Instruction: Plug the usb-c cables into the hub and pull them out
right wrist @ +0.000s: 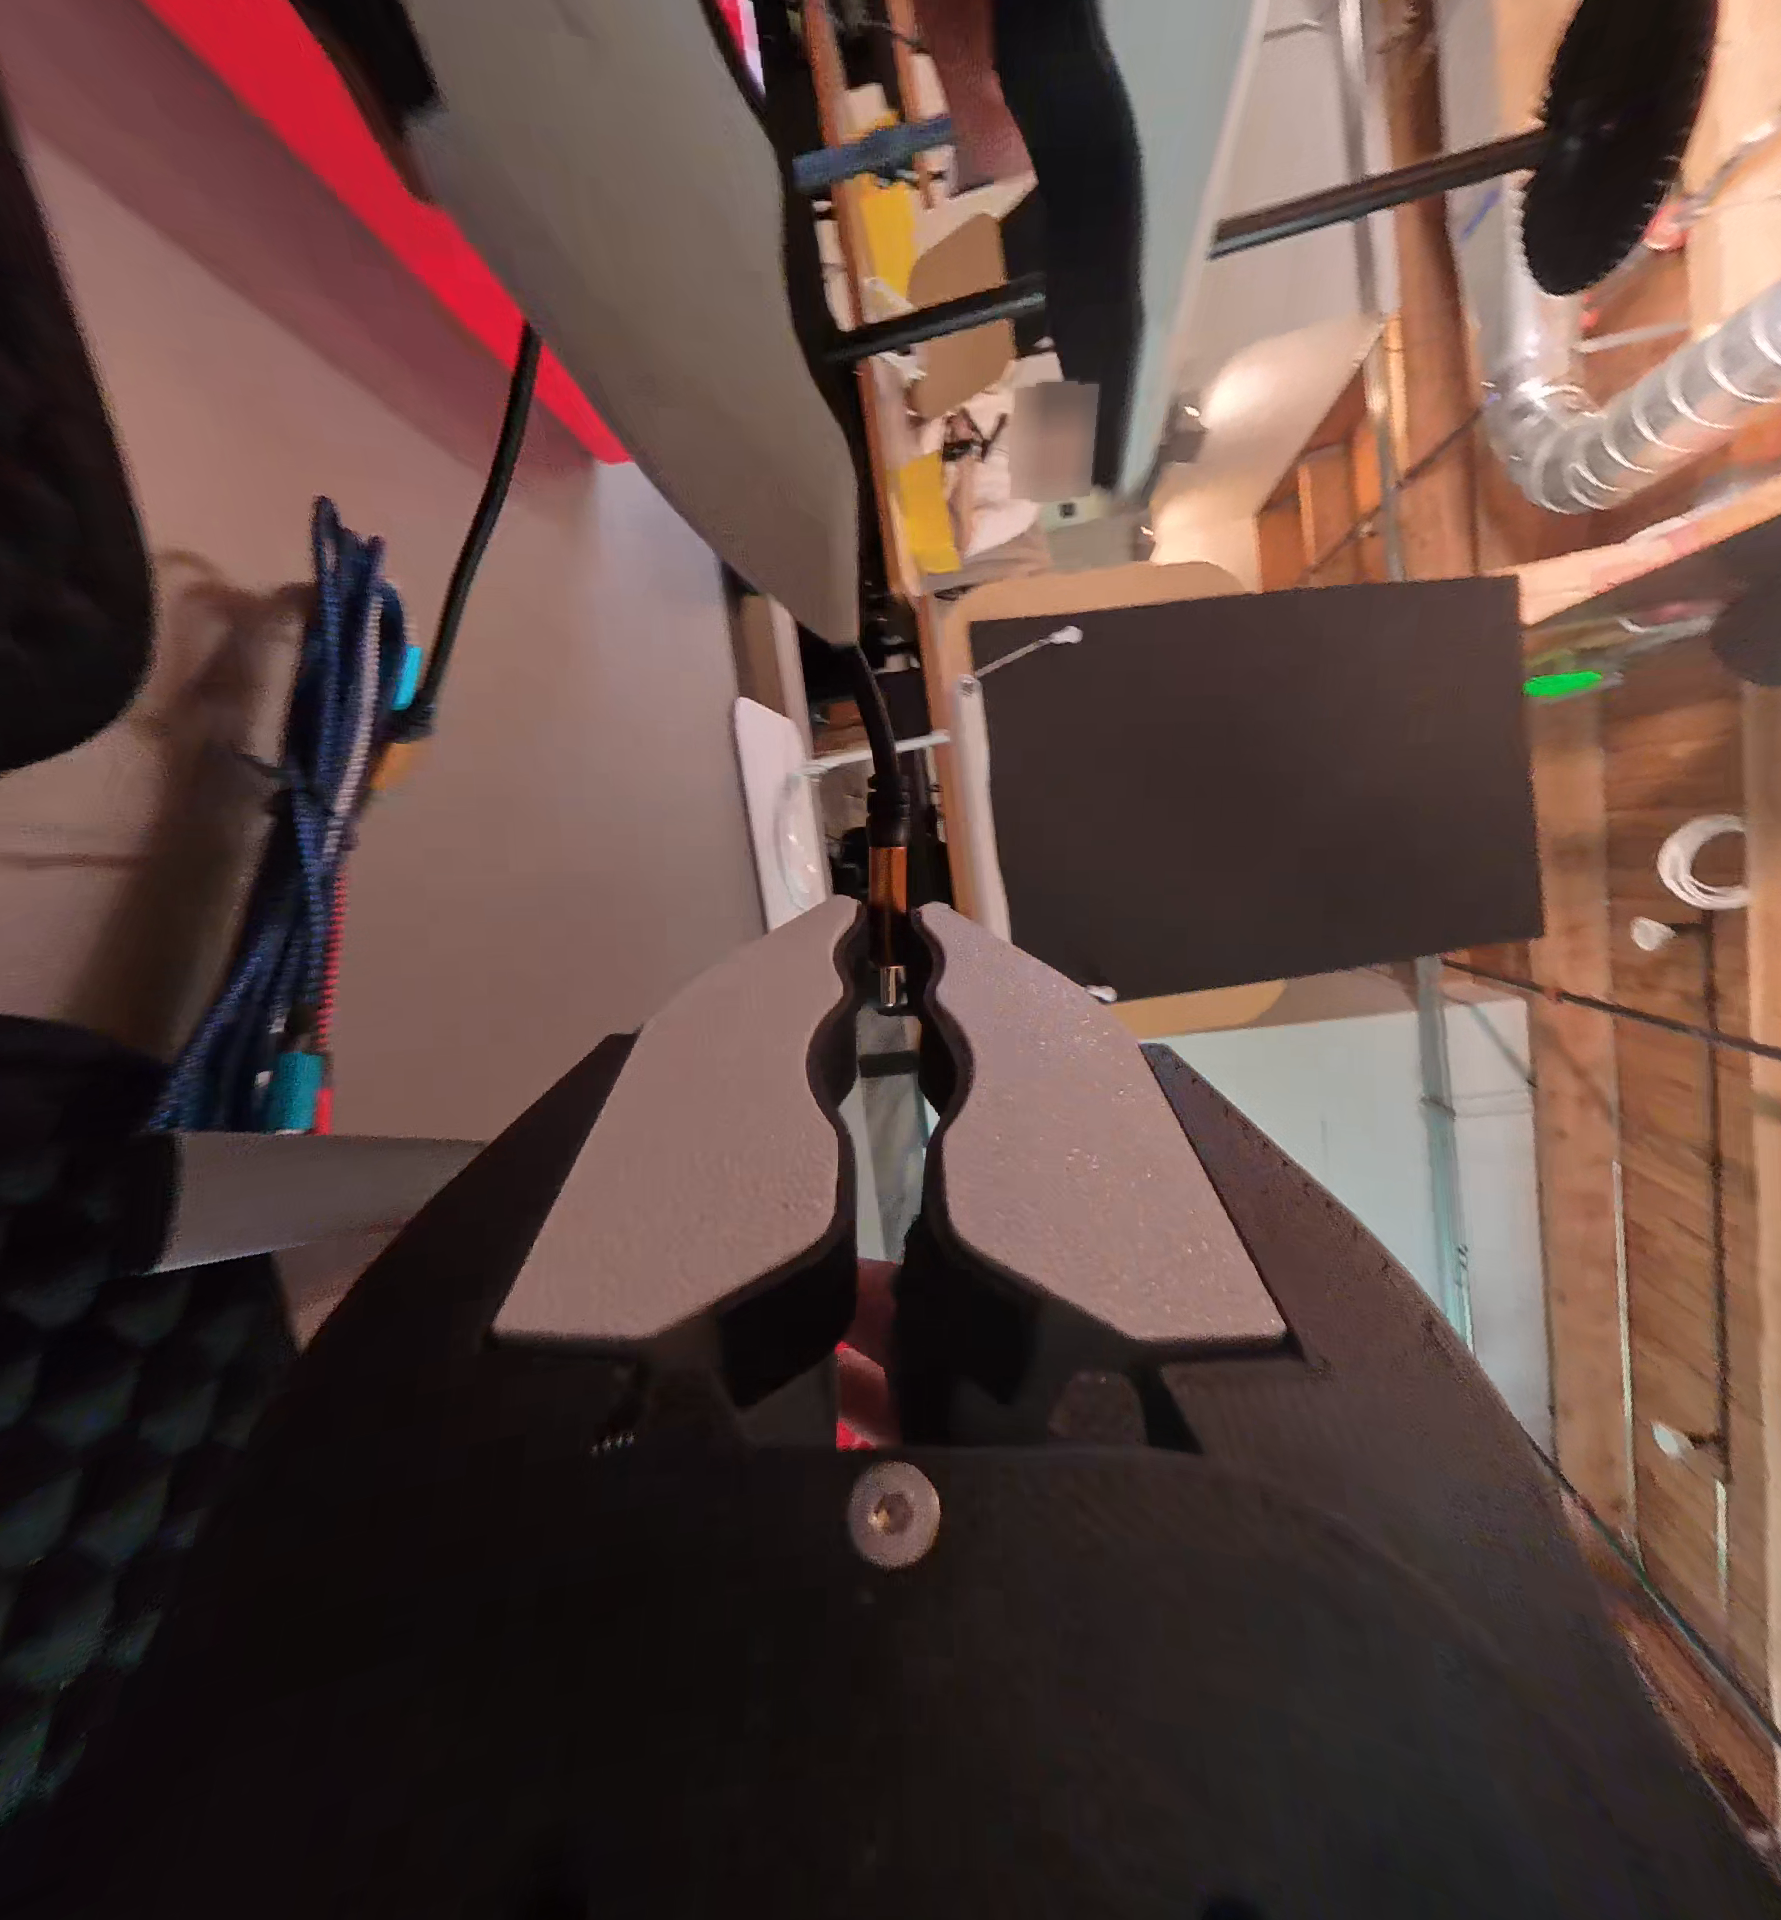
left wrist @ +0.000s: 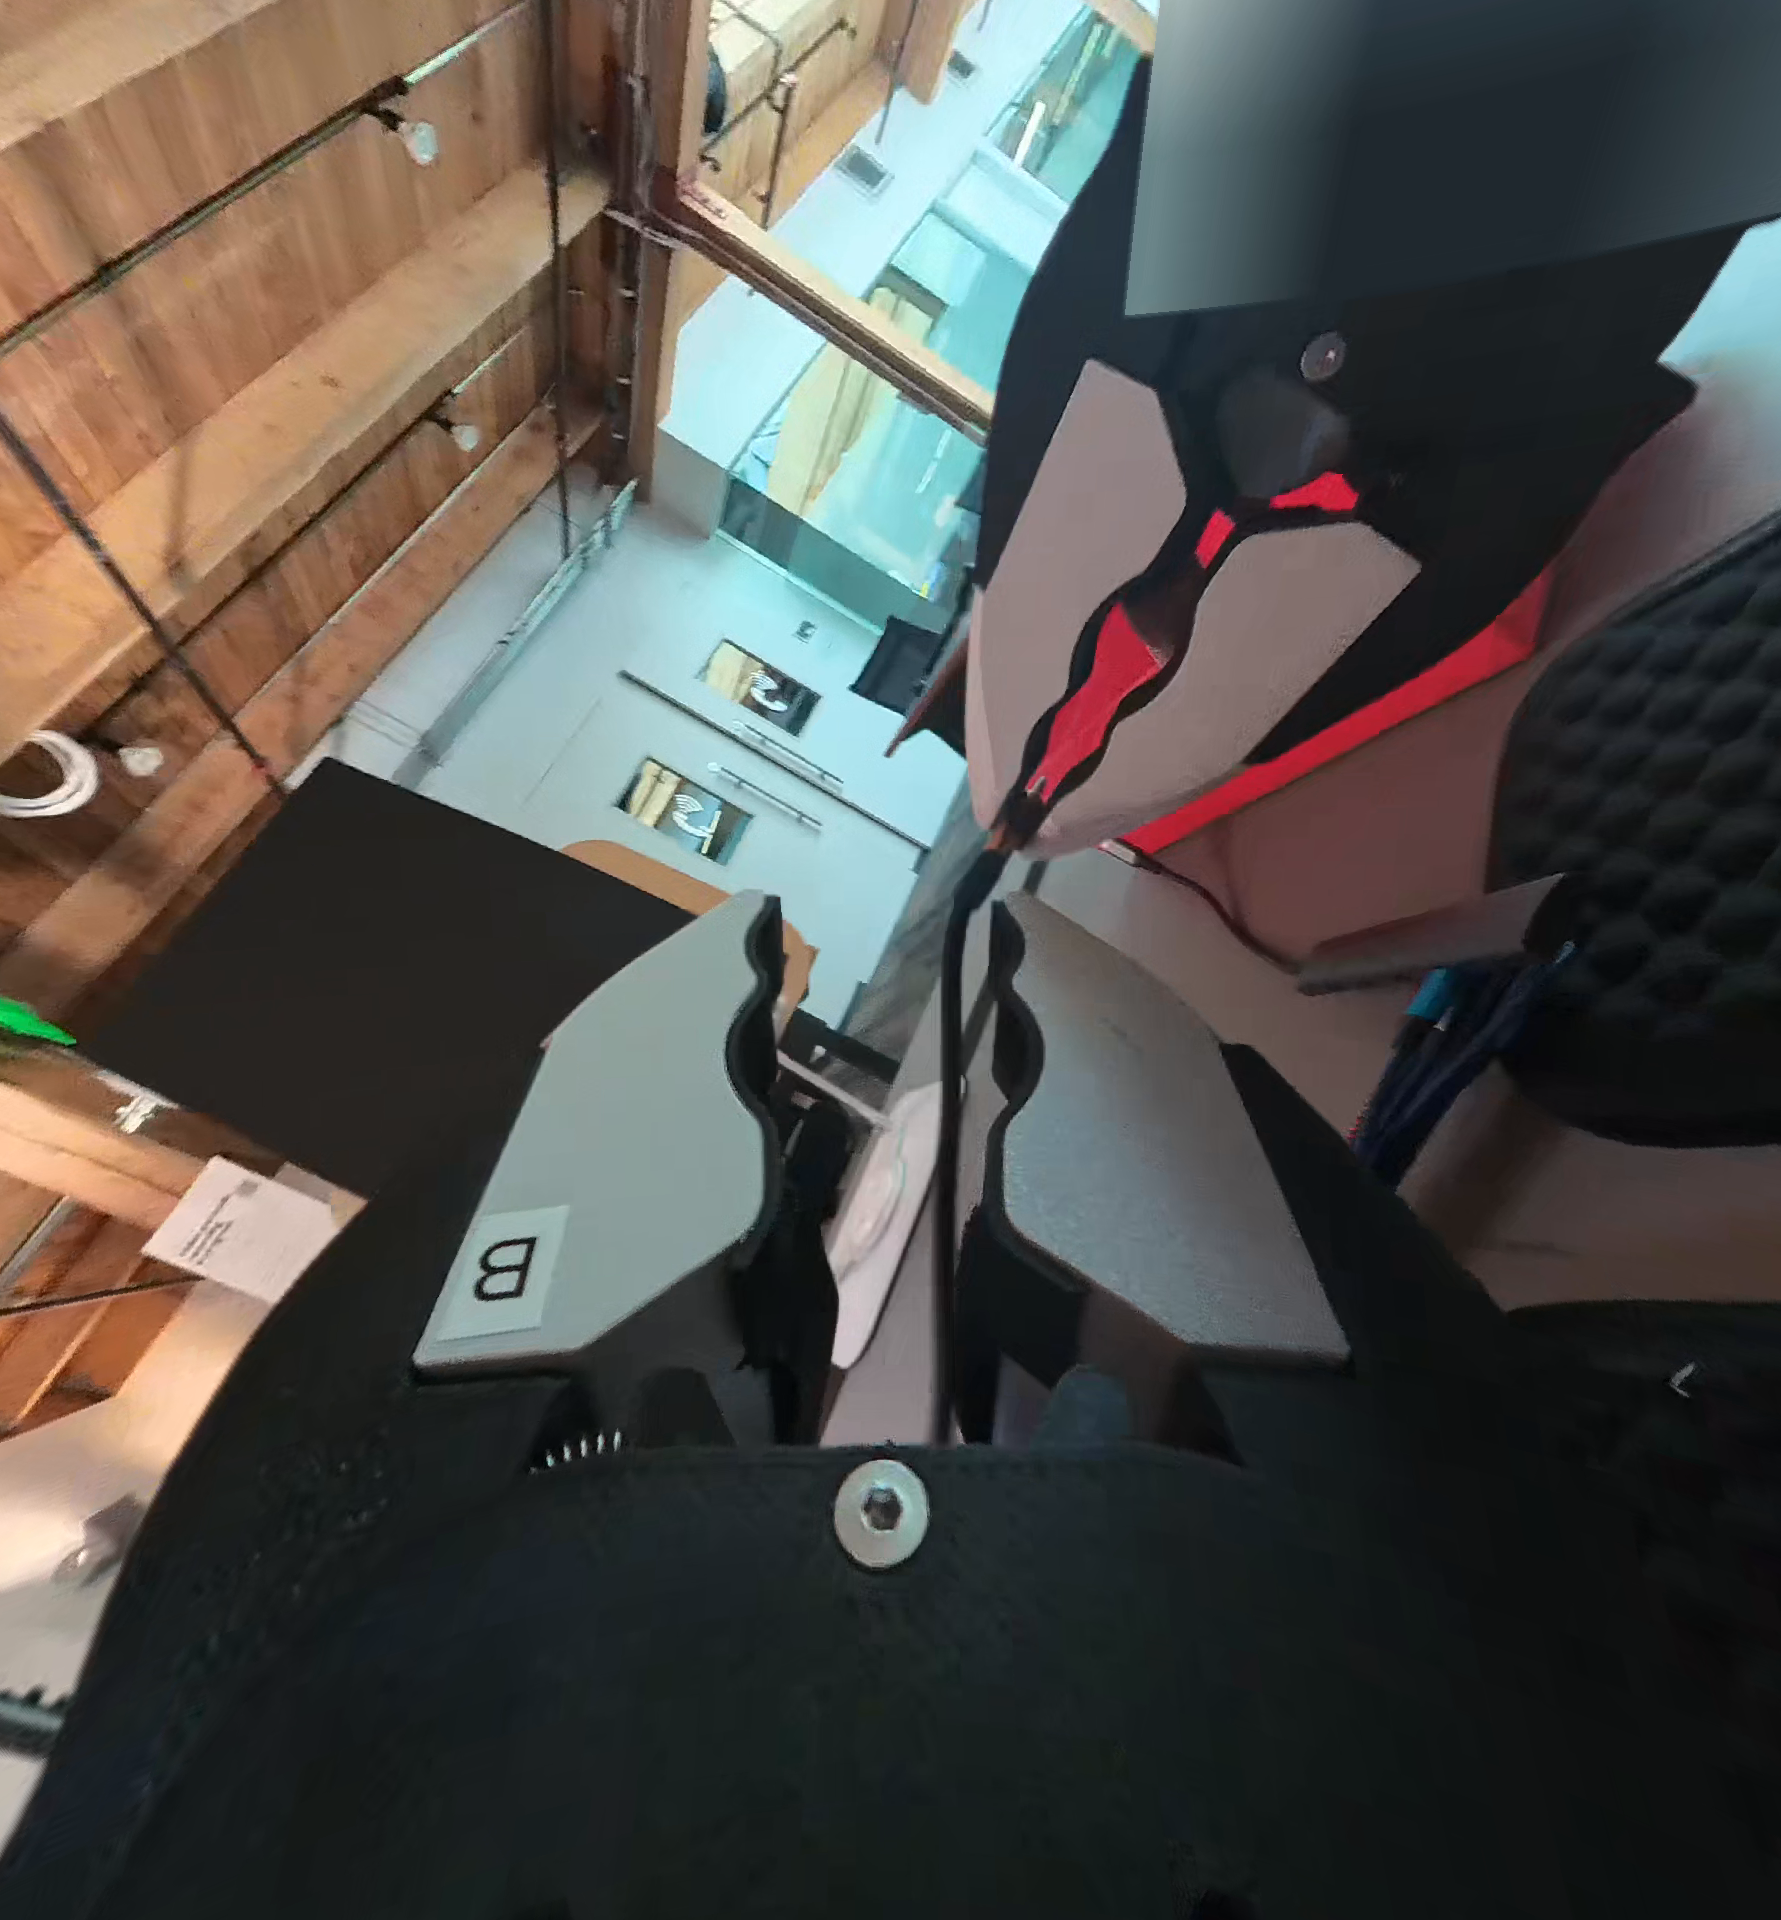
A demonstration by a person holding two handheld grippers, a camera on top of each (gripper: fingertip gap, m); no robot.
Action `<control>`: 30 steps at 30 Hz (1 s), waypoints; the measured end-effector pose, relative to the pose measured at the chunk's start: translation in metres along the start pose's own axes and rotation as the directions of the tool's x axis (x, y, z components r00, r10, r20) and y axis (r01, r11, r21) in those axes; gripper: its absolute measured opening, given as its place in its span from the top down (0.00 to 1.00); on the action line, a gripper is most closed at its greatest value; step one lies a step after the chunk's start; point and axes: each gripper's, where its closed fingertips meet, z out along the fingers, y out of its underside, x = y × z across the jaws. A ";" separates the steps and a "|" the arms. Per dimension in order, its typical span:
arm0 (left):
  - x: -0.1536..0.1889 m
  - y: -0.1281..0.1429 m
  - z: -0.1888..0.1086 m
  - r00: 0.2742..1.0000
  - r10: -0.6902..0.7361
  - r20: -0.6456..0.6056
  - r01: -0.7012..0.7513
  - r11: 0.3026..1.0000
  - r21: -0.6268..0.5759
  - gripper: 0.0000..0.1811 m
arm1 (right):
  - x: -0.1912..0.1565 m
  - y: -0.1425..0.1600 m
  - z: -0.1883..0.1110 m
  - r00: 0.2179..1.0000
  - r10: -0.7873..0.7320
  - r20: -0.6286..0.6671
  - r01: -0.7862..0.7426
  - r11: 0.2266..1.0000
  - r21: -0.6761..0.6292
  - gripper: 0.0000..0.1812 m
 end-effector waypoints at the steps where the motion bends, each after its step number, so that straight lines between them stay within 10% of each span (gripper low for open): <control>1: 0.005 0.002 0.001 1.000 0.012 -0.029 -0.013 1.000 -0.017 0.80 | -0.006 -0.002 0.000 1.000 -0.008 0.025 0.008 1.000 0.008 0.97; 15: 0.036 0.016 0.002 0.977 -0.015 -0.211 0.013 1.000 -0.011 0.96 | -0.023 -0.041 -0.014 0.983 0.078 0.167 -0.122 0.955 0.272 0.96; 22: 0.026 -0.003 -0.009 0.948 -0.204 -0.243 0.239 0.963 0.125 0.97 | -0.010 -0.054 -0.038 0.734 0.446 0.512 -0.664 0.628 0.406 0.84; 30: 0.029 -0.010 -0.015 0.895 -0.300 -0.331 0.364 0.919 0.151 0.97 | -0.013 -0.066 -0.041 0.767 0.374 0.521 -0.632 0.576 0.518 0.86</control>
